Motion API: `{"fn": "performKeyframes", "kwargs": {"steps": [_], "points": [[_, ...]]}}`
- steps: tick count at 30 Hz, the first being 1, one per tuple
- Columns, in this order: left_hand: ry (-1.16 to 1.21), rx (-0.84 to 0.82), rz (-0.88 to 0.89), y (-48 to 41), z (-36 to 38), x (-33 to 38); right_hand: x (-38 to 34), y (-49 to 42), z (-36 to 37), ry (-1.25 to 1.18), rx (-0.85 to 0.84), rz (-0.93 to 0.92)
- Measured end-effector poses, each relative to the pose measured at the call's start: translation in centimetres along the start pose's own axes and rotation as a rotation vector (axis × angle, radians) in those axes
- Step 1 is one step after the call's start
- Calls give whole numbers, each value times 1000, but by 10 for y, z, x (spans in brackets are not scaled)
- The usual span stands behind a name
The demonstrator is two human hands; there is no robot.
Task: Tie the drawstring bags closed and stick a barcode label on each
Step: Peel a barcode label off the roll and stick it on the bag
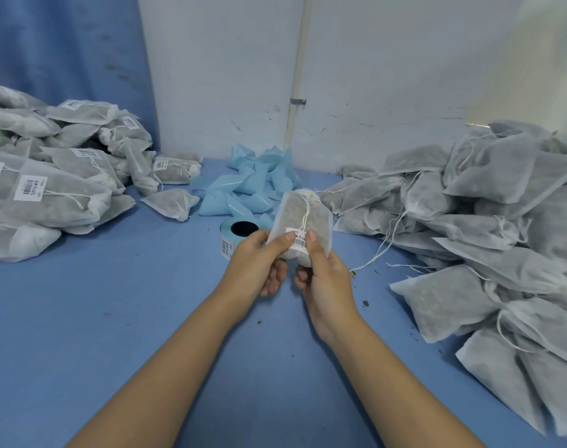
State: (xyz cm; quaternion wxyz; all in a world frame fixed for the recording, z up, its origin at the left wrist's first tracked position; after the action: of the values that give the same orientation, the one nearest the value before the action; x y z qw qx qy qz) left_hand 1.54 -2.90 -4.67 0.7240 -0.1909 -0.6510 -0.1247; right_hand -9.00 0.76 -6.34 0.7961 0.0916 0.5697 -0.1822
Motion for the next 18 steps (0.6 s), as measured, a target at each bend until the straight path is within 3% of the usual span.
{"fn": "performKeyframes", "kwargs": {"steps": [3, 5, 7, 9, 12, 18], "points": [[86, 47, 23, -2, -3, 6, 0, 0, 0, 52, 9, 0], [311, 133, 90, -7, -9, 16, 1, 0, 0, 63, 46, 17], [610, 123, 172, -12, -17, 27, 2, 0, 0, 71, 61, 27], [764, 115, 192, -13, -26, 33, 2, 0, 1, 67, 75, 20], [704, 85, 149, -11, -24, 32, 2, 0, -1, 101, 129, -34], [602, 82, 86, -10, -13, 25, -15, -6, -16, 231, 401, -306]]}}
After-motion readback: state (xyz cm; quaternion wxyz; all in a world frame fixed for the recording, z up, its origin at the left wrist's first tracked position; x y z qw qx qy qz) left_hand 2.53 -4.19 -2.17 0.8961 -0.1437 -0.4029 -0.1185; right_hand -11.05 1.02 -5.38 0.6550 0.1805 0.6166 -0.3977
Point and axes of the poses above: each hand's wrist, its own y-axis away from the middle knuckle, its own z-axis out of the palm, x = y × z, the point moved 1 cm from there along -y, towards the middle knuckle, and after that the axes turned 3 degrees about -x, right-handed, at the moved point
